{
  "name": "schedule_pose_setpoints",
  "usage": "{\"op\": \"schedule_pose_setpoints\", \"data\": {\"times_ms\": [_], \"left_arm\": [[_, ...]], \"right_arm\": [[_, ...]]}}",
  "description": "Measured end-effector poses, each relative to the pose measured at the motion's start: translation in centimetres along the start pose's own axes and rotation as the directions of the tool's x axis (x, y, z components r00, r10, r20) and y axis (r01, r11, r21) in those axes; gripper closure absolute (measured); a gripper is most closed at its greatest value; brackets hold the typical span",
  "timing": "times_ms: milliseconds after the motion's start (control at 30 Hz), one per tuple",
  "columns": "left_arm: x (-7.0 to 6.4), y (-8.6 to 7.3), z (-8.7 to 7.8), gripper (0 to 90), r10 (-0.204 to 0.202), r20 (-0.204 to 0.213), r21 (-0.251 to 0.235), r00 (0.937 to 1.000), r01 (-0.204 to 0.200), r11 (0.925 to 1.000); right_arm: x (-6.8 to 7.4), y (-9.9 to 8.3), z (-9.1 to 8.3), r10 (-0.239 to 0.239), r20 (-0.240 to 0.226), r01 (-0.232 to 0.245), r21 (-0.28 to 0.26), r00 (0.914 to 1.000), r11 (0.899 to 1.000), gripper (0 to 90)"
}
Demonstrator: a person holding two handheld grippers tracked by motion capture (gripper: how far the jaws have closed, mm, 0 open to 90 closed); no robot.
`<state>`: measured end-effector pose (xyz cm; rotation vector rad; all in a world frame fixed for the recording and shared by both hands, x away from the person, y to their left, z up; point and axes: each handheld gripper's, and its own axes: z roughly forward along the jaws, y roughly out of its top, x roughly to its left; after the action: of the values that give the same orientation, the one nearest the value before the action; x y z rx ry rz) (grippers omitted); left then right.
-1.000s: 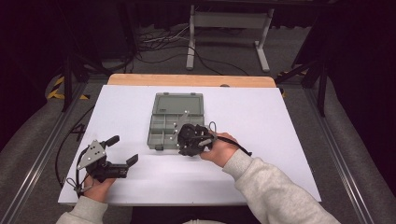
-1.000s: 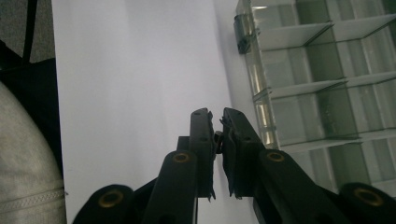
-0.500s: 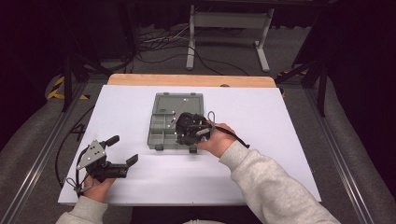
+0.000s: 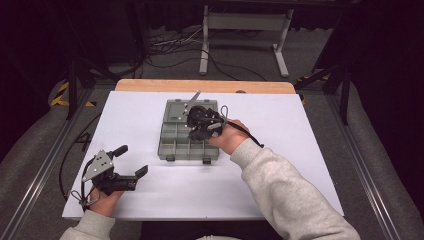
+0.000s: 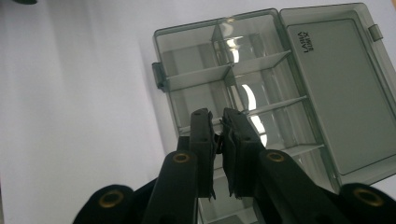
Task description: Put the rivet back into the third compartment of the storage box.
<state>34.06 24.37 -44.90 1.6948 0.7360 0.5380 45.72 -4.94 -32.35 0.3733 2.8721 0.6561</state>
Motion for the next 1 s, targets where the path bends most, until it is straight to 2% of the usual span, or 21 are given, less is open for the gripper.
{"op": "schedule_pose_setpoints", "data": {"times_ms": [333,533,633,1000], "left_arm": [[0.0,0.0,0.0,0.2,0.001,-0.002,-0.002,1.0000,-0.001,1.0000],[0.1,0.0,-0.1,0.2,0.003,0.000,-0.001,1.0000,-0.003,1.0000],[0.1,0.0,0.0,0.2,0.005,-0.001,0.002,1.0000,-0.005,1.0000],[0.1,0.0,0.0,0.2,0.004,0.002,0.004,1.0000,-0.004,1.0000]], "right_arm": [[-1.9,0.7,0.6,0.036,0.026,-0.036,0.018,0.9990,0.999,82.6],[-3.3,0.8,0.8,0.074,0.043,-0.075,0.015,0.9963,0.997,82.7],[-3.8,0.8,0.9,0.076,0.047,-0.077,0.010,0.9960,0.997,82.6],[-6.3,0.0,2.7,0.147,0.061,-0.148,0.017,0.9873,0.989,82.6]]}}
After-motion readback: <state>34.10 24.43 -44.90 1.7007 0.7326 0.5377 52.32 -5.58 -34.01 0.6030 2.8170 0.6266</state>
